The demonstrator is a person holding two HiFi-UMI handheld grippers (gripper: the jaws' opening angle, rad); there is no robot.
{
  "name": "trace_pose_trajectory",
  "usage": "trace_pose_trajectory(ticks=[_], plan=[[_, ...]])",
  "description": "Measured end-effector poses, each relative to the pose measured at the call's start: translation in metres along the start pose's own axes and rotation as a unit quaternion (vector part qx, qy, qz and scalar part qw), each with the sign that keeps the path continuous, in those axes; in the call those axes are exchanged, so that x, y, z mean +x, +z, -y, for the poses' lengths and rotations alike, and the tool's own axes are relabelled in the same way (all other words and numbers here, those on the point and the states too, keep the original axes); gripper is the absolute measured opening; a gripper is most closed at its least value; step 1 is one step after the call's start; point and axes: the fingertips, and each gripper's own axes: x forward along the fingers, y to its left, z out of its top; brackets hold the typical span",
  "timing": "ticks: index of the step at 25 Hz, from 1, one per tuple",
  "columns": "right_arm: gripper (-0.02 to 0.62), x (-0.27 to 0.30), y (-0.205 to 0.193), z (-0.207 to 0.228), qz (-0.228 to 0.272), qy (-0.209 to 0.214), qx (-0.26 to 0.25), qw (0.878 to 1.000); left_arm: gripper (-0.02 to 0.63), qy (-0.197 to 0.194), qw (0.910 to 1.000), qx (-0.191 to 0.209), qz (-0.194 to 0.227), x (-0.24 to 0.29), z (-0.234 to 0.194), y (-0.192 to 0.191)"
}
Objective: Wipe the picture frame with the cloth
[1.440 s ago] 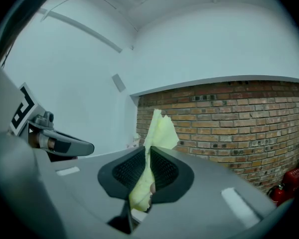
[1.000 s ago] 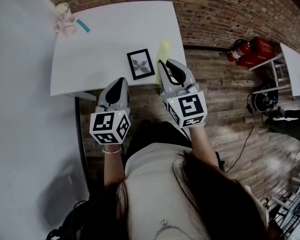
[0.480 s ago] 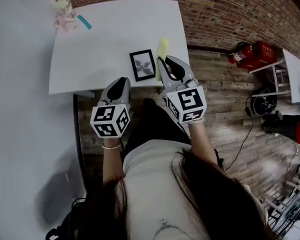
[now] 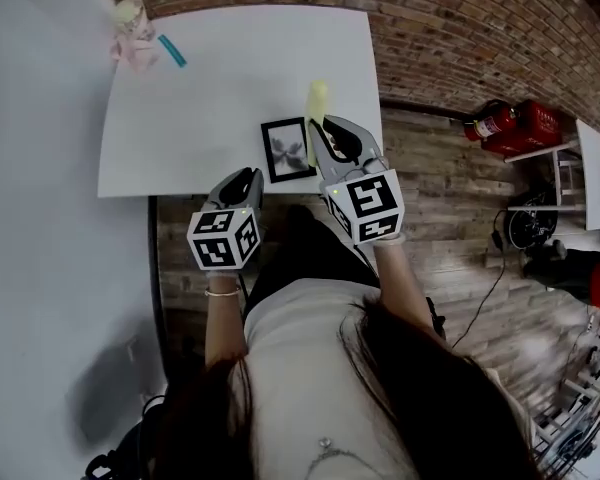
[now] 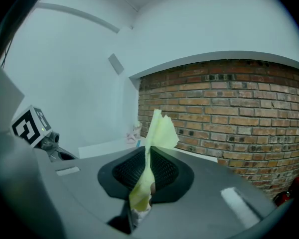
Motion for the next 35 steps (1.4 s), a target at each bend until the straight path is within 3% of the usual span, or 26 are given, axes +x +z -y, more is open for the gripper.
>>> trace_pose_trajectory(ticks=[17,35], plan=[[0.035,0.078,-0.036,0.008,-0.081,0.091,-0.014,0.992,0.103,0.024,0.9909,-0.073,-0.11,0.061,-0.031,-0.05],[0.035,0.134,-0.09,-0.016,-0.179,0.174,-0.047,0.967,0.103,0.011,0.9761,-0.132,-0.173,0.095,-0.041,-0.088]])
